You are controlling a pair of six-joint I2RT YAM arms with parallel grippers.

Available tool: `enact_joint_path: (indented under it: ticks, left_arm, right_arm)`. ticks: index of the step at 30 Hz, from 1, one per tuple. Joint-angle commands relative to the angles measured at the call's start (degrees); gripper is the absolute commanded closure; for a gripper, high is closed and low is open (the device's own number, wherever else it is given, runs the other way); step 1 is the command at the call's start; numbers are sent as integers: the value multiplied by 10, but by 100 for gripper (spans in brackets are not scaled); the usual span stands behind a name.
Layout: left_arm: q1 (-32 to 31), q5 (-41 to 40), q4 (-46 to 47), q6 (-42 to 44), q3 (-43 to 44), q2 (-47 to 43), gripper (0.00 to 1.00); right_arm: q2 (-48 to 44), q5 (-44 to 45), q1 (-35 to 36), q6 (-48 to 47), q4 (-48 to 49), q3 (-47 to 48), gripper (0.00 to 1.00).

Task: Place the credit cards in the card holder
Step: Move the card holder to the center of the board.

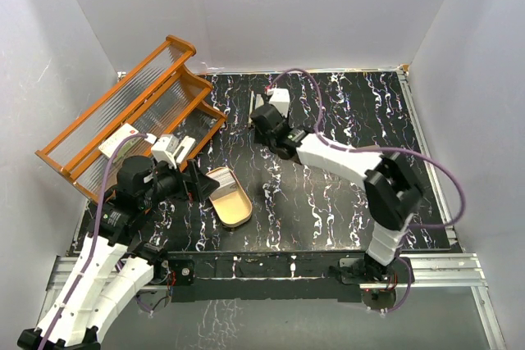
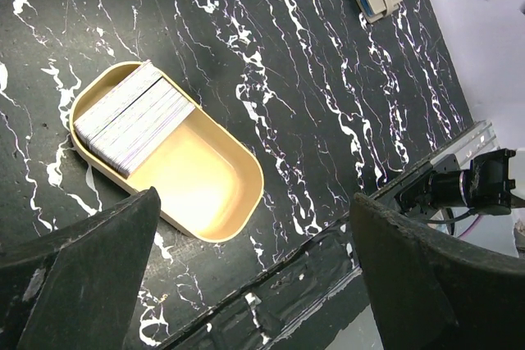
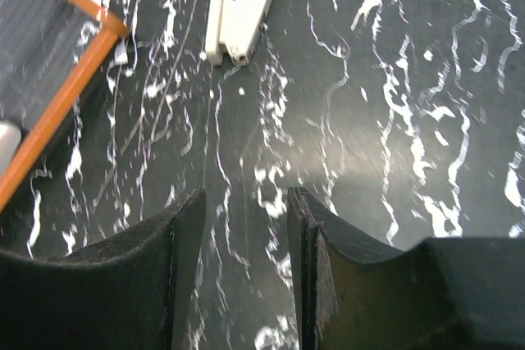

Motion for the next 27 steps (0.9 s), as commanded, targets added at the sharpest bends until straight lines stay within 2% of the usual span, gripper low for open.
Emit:
enact_joint_path:
  ticks: [1,5,12,17,21,25,27]
  left_arm:
    - [3,19,12,11,-2,-9,1]
    - [3,16,13,9,-5,-23,1]
    - [3,9,13,8,-7,-35,1]
    - [3,8,10,8,-6,-32,1]
    - [3,-2,8,6,-5,-31,1]
    - [3,-15,4,4,-4,-32,1]
    - [3,-19,7,5,-5,-34,1]
  right_arm:
    - [82,-16,-36,34,29,103,58]
    - [154,-6,-53,43,36,165,58]
    - [258,-43,-86,66,37,258,59]
    - [283,-82,-88,34,-12,312,60]
    - [232,-145,-87,-63,-40,270,58]
    - [138,-260,-86,-187,-6,154,55]
    - [96,-290,-82,-229,1,108,55]
